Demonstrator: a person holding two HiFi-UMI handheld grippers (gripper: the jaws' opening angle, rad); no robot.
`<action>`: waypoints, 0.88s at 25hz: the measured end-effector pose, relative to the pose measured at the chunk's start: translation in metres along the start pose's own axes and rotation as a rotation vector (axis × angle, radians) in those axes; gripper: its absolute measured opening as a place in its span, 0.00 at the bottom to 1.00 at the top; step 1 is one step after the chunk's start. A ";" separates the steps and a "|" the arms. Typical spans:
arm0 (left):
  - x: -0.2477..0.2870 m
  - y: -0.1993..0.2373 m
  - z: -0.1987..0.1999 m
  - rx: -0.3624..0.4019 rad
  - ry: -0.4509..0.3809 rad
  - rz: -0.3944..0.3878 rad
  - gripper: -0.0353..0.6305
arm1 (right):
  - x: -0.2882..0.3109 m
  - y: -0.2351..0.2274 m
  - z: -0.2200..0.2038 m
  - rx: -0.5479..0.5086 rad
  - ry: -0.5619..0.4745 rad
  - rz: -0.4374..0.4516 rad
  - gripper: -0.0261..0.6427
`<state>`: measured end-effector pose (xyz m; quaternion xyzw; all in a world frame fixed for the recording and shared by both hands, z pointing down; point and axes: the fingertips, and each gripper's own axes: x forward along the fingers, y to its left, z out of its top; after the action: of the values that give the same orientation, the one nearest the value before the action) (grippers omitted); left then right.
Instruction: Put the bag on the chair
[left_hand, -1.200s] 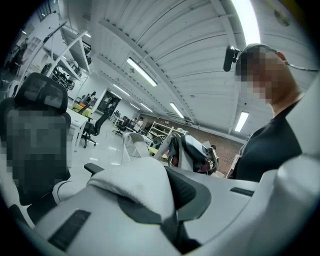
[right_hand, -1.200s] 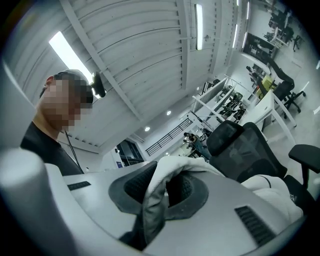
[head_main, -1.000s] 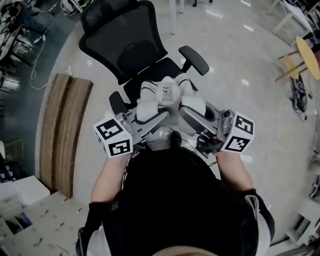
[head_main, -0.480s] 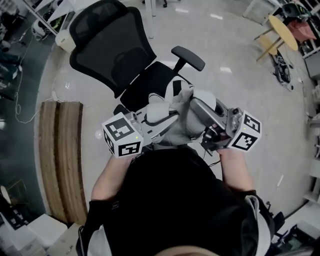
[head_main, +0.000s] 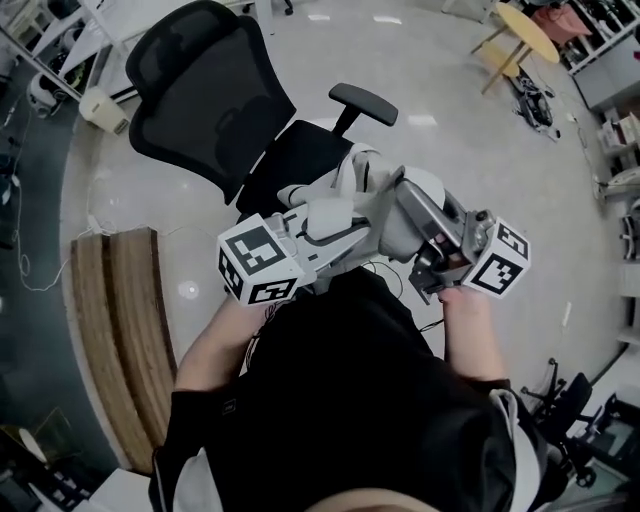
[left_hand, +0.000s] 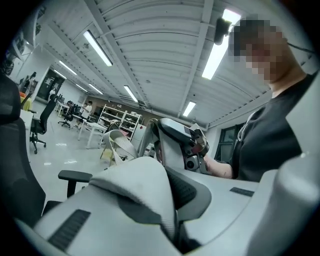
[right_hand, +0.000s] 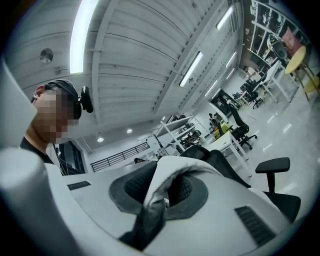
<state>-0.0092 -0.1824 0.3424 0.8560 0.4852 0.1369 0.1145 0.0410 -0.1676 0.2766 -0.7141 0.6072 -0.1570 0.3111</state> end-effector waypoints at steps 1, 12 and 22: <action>0.001 0.003 0.001 -0.010 -0.006 0.001 0.09 | 0.000 -0.001 0.001 -0.003 0.002 0.000 0.13; 0.049 0.102 0.018 -0.141 -0.022 0.054 0.09 | 0.022 -0.090 0.040 0.030 0.063 -0.003 0.13; 0.040 0.189 0.004 -0.256 -0.053 0.165 0.09 | 0.069 -0.151 0.023 0.098 0.206 0.051 0.13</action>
<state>0.1624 -0.2433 0.4058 0.8747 0.3888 0.1838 0.2236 0.1853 -0.2178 0.3445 -0.6625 0.6454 -0.2511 0.2855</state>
